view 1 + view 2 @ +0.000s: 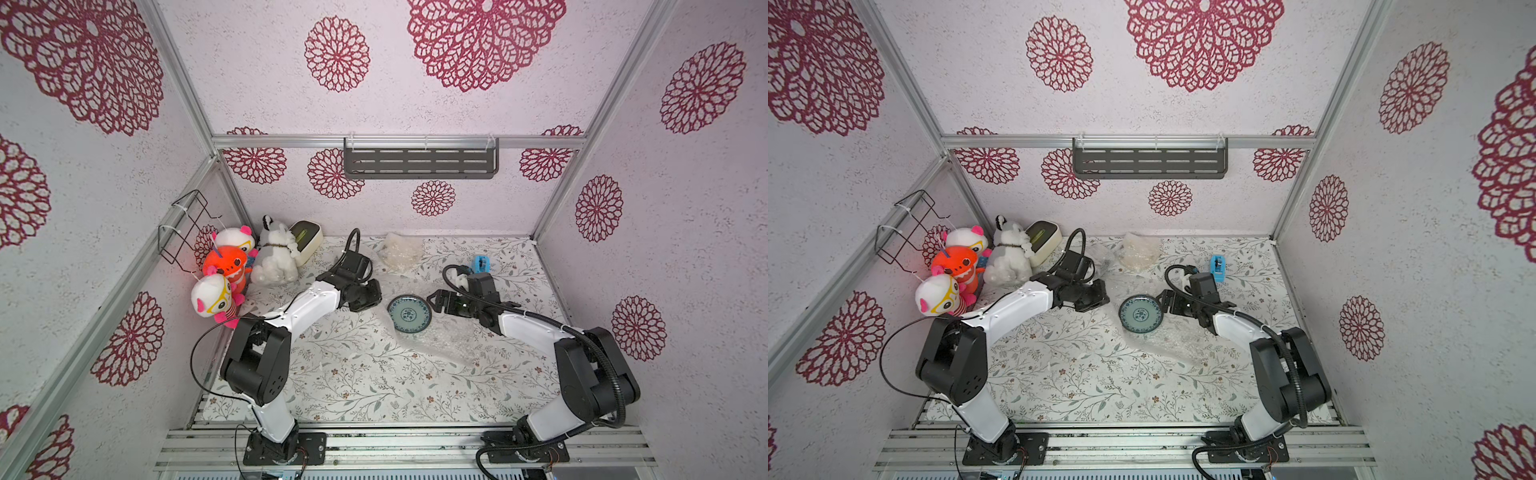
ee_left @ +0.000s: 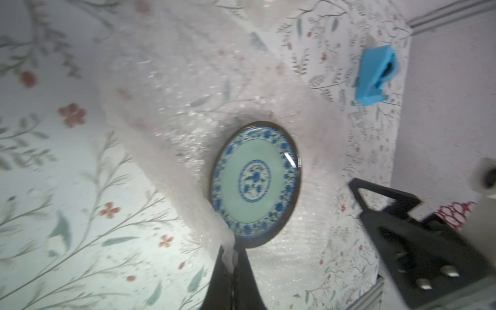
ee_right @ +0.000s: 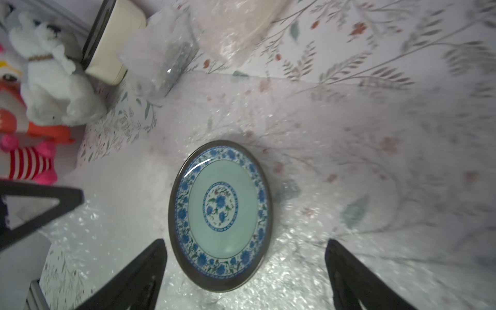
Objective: Wrap dinner plates in bubble wrap
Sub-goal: Wrap the plate in the bubble wrap.
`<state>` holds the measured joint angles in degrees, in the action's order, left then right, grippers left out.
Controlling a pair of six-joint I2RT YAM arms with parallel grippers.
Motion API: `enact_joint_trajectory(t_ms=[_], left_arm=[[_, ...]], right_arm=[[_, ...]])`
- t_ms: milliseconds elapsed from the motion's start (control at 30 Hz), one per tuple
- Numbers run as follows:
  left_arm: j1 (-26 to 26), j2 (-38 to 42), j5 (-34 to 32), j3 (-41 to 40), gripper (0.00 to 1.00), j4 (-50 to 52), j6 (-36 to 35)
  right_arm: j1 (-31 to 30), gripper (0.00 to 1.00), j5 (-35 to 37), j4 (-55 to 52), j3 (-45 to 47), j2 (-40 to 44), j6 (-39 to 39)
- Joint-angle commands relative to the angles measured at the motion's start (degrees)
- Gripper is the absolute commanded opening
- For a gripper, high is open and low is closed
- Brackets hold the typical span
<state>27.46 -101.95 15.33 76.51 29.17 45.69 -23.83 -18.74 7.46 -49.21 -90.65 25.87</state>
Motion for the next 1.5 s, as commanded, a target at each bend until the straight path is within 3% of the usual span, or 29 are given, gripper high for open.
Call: enact_joint_trajectory(t_ms=[0, 133, 433, 567, 667, 767, 833, 933, 1100, 1467], left_arm=[[1.41, -5.19, 1.99, 3.20, 0.00, 3.30, 1.34], [1.80, -6.93, 1.81, 6.08, 0.04, 4.34, 2.70], [1.81, -7.91, 3.24, 7.40, 0.05, 4.49, 3.60], [1.72, -7.26, 4.00, 8.08, 0.10, 4.39, 3.66], [1.58, -5.84, 4.62, 7.47, 0.28, 3.99, 1.49], [0.72, -2.99, 2.05, 5.24, 0.50, 2.80, -2.35], [-0.37, -1.80, 1.96, 4.16, 0.50, 1.70, -4.48], [-1.17, -3.04, 5.89, 5.17, 0.47, 1.37, -9.00], [0.88, -12.66, 10.74, 13.75, 0.32, 7.85, -14.98], [4.04, -29.58, 16.12, 27.84, 0.26, 6.63, -14.19]], right_arm=[[-5.61, 0.93, -6.47, 6.65, -2.14, -0.98, -10.86], [-10.52, 0.87, -4.44, 10.22, -3.18, -3.79, -16.40], [-14.81, 0.66, -1.49, 13.73, -6.31, -10.20, -21.73], [-14.43, 0.27, 3.93, 15.72, -5.25, -9.29, -18.25], [-11.04, 0.00, 1.01, 19.32, -2.51, -7.55, -11.10], [-7.20, 0.00, -2.00, 20.05, -0.79, -7.73, -3.78], [-5.30, 0.00, -4.11, 19.47, -0.58, -9.00, 0.62], [-3.45, 0.00, -6.39, 20.62, -0.54, -11.76, 7.00], [-2.80, 0.00, -7.93, 22.68, -1.49, -15.77, 12.97], [-0.89, 0.00, -6.78, 22.01, 0.69, -14.48, 14.08]])
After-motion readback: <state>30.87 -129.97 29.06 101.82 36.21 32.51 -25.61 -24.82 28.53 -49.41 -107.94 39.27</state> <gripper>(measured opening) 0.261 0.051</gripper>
